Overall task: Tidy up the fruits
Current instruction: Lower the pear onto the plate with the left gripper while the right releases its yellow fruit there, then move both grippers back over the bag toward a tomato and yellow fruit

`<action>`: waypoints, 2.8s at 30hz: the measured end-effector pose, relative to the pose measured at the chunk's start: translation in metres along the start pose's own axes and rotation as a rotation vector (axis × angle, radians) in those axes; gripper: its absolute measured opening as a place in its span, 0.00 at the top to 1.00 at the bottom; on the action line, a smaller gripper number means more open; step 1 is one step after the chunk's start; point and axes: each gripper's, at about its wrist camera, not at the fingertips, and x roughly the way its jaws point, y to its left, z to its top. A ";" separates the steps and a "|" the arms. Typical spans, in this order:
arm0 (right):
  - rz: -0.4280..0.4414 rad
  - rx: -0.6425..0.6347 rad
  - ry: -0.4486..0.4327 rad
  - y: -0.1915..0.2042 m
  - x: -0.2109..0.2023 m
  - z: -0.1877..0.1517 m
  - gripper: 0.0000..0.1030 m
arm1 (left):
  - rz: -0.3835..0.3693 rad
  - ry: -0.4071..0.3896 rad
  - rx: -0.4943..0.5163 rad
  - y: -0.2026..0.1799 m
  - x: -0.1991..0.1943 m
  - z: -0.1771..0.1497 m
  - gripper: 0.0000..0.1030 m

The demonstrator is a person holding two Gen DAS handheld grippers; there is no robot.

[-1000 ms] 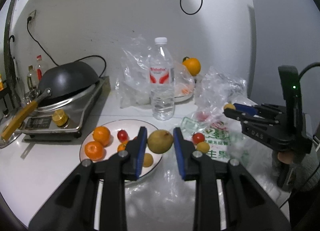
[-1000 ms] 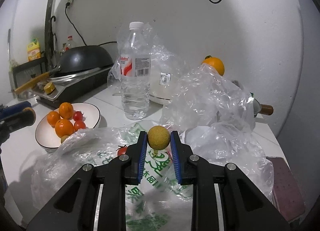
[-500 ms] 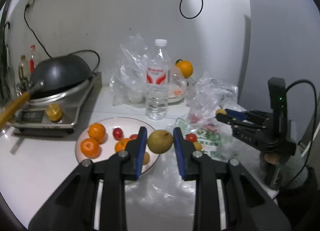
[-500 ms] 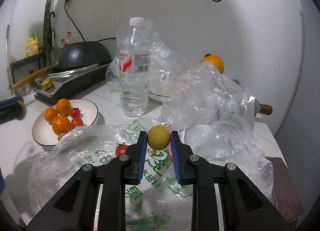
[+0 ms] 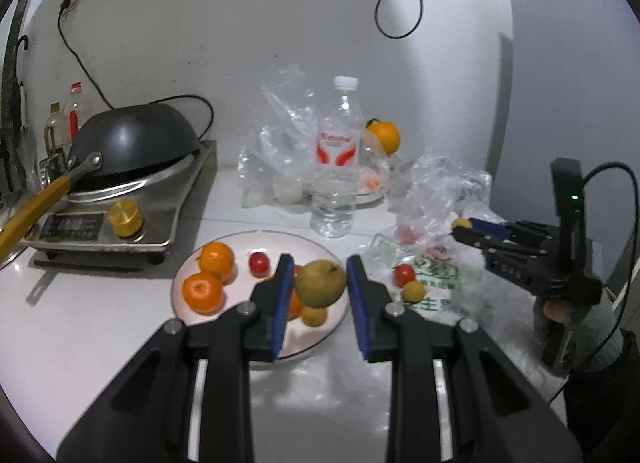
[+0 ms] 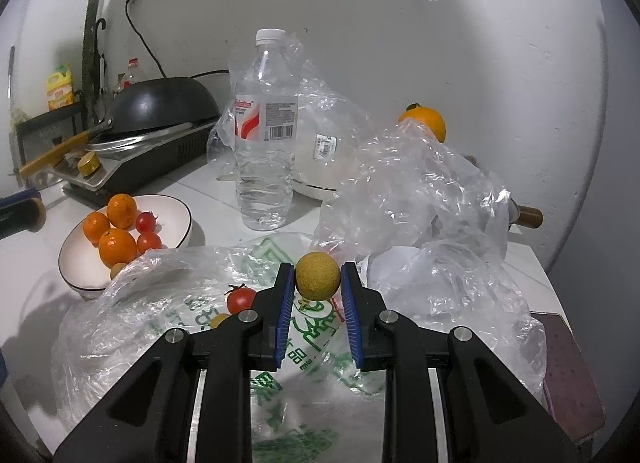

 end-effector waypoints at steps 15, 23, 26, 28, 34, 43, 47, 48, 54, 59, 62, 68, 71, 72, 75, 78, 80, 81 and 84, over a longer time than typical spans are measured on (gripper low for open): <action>0.016 -0.010 0.019 0.012 0.007 0.004 0.75 | 0.078 0.116 -0.036 0.030 0.036 -0.014 0.73; 0.041 -0.040 0.060 0.026 0.011 0.005 0.75 | 0.103 0.139 -0.025 0.037 0.045 -0.016 0.73; 0.097 -0.076 0.053 0.051 0.003 0.011 0.75 | 0.104 0.158 -0.029 0.043 0.051 -0.015 0.73; 0.147 -0.101 0.048 0.068 0.000 0.016 0.75 | 0.108 0.167 -0.027 0.046 0.054 -0.015 0.73; 0.302 -0.148 0.050 0.122 0.001 0.026 0.75 | 0.103 0.192 -0.030 0.050 0.061 -0.015 0.73; 0.399 -0.118 0.151 0.153 0.030 0.030 0.75 | 0.096 0.203 -0.063 0.061 0.057 -0.017 0.72; 0.410 -0.123 0.187 0.161 0.034 0.028 0.75 | 0.095 0.194 -0.078 0.071 0.051 -0.018 0.72; 0.410 -0.127 0.192 0.162 0.035 0.028 0.75 | 0.095 0.191 -0.084 0.074 0.049 -0.018 0.72; 0.399 -0.163 0.223 0.180 0.043 0.027 0.75 | 0.077 0.168 -0.108 0.082 0.039 -0.021 0.72; 0.374 -0.167 0.230 0.186 0.044 0.029 0.73 | 0.100 0.155 -0.094 0.087 0.031 -0.023 0.70; 0.360 -0.161 0.224 0.183 0.041 0.030 0.73 | 0.109 0.145 -0.100 0.091 0.027 -0.023 0.69; 0.338 -0.163 0.204 0.173 0.028 0.033 0.73 | 0.115 0.133 -0.094 0.088 0.022 -0.022 0.58; 0.329 -0.161 0.191 0.166 0.021 0.033 0.73 | 0.117 0.132 -0.081 0.082 0.022 -0.021 0.58; 0.326 -0.160 0.187 0.163 0.018 0.033 0.73 | 0.120 0.131 -0.075 0.080 0.022 -0.021 0.58; 0.318 -0.154 0.175 0.155 0.012 0.032 0.73 | 0.118 0.130 -0.063 0.071 0.022 -0.019 0.58; 0.306 -0.143 0.160 0.145 0.005 0.030 0.73 | 0.115 0.130 -0.044 0.061 0.021 -0.017 0.57; 0.299 -0.134 0.153 0.136 0.001 0.029 0.73 | 0.111 0.130 -0.029 0.053 0.021 -0.016 0.57; 0.296 -0.131 0.151 0.133 0.000 0.029 0.73 | 0.109 0.130 -0.022 0.049 0.021 -0.016 0.57; 0.281 -0.120 0.143 0.121 -0.004 0.027 0.73 | 0.104 0.133 -0.007 0.039 0.021 -0.014 0.57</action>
